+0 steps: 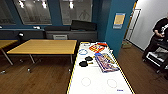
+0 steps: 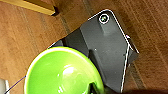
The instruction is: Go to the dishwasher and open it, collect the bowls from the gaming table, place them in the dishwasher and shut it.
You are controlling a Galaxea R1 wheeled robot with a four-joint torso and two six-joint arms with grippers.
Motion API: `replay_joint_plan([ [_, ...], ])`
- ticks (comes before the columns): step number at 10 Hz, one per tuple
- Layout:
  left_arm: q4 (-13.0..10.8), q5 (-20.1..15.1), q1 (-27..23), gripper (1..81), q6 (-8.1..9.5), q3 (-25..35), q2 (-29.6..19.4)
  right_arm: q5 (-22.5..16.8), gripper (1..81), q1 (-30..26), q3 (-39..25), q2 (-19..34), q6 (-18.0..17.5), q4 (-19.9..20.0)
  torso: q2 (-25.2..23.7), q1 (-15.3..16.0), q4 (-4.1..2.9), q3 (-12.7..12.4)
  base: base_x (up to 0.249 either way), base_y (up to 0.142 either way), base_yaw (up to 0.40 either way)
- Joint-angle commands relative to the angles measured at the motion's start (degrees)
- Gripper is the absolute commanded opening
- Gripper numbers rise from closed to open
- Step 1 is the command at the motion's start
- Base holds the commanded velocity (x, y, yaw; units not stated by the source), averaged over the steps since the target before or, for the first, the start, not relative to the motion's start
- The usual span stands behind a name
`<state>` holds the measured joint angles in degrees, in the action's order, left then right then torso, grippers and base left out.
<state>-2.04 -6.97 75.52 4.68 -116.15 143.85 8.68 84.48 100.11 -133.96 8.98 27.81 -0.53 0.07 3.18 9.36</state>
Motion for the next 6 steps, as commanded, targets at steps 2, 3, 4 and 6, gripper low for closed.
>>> replay_joint_plan([
  [2,-0.9,-2.6,-1.0,1.0,-0.55,-1.7,0.9,-4.0,1.0,-2.0,-0.9,2.4,0.2,-1.4,0.0,0.0,0.0,-5.1,0.0,0.0,0.0],
  [3,-0.9,-2.6,-0.9,1.0,-0.55,-1.7,1.0,-3.9,1.0,-2.0,-0.9,2.4,0.2,-1.4,-0.1,0.0,0.0,-6.4,0.0,0.0,0.0],
  [4,-0.9,-2.6,-0.9,1.0,-0.55,-1.8,1.2,-3.9,1.0,-2.0,-0.8,2.4,0.2,-1.4,-0.1,-0.1,0.0,-4.2,0.0,0.0,0.0],
  [6,-0.9,-2.6,-0.8,1.0,-0.46,-3.9,2.8,-4.0,1.0,-1.9,0.6,1.2,0.2,-1.5,-0.1,-0.1,0.0,-5.6,0.0,0.0,0.0],
])
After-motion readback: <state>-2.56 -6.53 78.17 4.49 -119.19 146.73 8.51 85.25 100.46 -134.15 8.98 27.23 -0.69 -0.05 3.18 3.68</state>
